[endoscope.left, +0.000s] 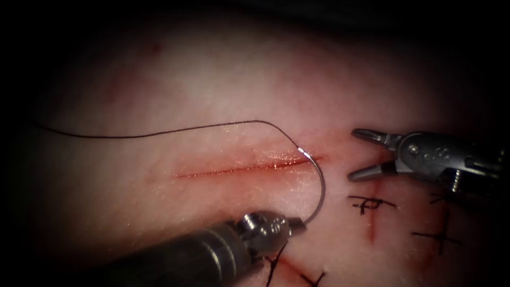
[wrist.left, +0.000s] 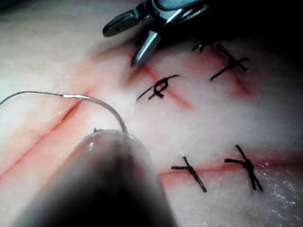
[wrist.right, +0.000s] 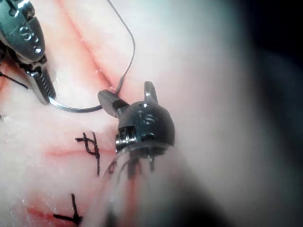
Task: Wound Closure
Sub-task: Hand the needle over to the needle driver on the right.
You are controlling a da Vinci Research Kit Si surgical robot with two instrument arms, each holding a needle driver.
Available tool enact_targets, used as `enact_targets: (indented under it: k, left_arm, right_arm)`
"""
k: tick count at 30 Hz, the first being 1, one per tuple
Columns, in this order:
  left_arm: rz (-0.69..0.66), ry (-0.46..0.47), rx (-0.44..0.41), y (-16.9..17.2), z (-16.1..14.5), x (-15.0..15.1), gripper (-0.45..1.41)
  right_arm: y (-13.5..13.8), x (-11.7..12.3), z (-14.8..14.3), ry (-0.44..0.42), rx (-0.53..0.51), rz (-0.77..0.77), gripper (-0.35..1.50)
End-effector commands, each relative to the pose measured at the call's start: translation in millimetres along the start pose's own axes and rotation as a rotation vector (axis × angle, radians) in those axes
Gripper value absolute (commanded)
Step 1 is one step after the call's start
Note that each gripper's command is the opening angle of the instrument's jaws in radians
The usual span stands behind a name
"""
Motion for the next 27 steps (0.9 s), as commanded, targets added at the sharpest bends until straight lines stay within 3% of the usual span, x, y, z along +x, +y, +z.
enact_targets:
  k: [1,7,11,13,14,15,16,17,19,27]
  left_arm:
    - [0.005,0.016,0.015,0.0,-0.1,0.7,-0.45]
    - [0.087,0.066,0.06,0.6,-3.2,2.2,-0.45]
    - [0.157,0.087,0.117,0.8,-5.6,2.8,-0.45]
    - [0.171,0.087,0.131,0.6,-6.0,2.9,-0.45]
    - [0.201,0.091,0.171,0.2,-6.5,2.9,-0.45]
    - [0.201,0.091,0.171,0.2,-6.5,2.9,-0.45]
    - [0.235,0.088,0.223,-0.3,-7.0,2.9,-0.45]
    - [0.246,0.085,0.247,-0.5,-7.1,2.8,-0.45]
    - [0.275,0.079,0.289,-1.0,-7.3,2.8,-0.45]
    - [0.379,0.064,0.407,-1.5,-7.5,2.9,-0.45]
  right_arm:
    - [-0.3,0.4,0.9,-0.004,-0.01,0.023,1.03]
    - [-1.1,1.1,0.8,-0.061,-0.084,0.076,1.01]
    - [-1.5,1.7,0.8,0.002,-0.062,0.305,0.88]
    - [-1.6,1.9,0.8,0.022,-0.068,0.33,0.78]
    - [-2.0,2.3,0.5,0.066,-0.077,0.417,0.36]
    - [-2.0,2.3,0.5,0.066,-0.077,0.417,0.36]
    - [-2.6,2.8,0.1,0.072,-0.103,0.499,0.39]
    - [-2.8,3.1,-0.1,0.063,-0.125,0.538,0.73]
    - [-3.2,3.9,-0.5,0.048,-0.179,0.635,1.03]
    - [-3.9,5.5,-0.3,-0.001,-0.319,0.724,1.28]
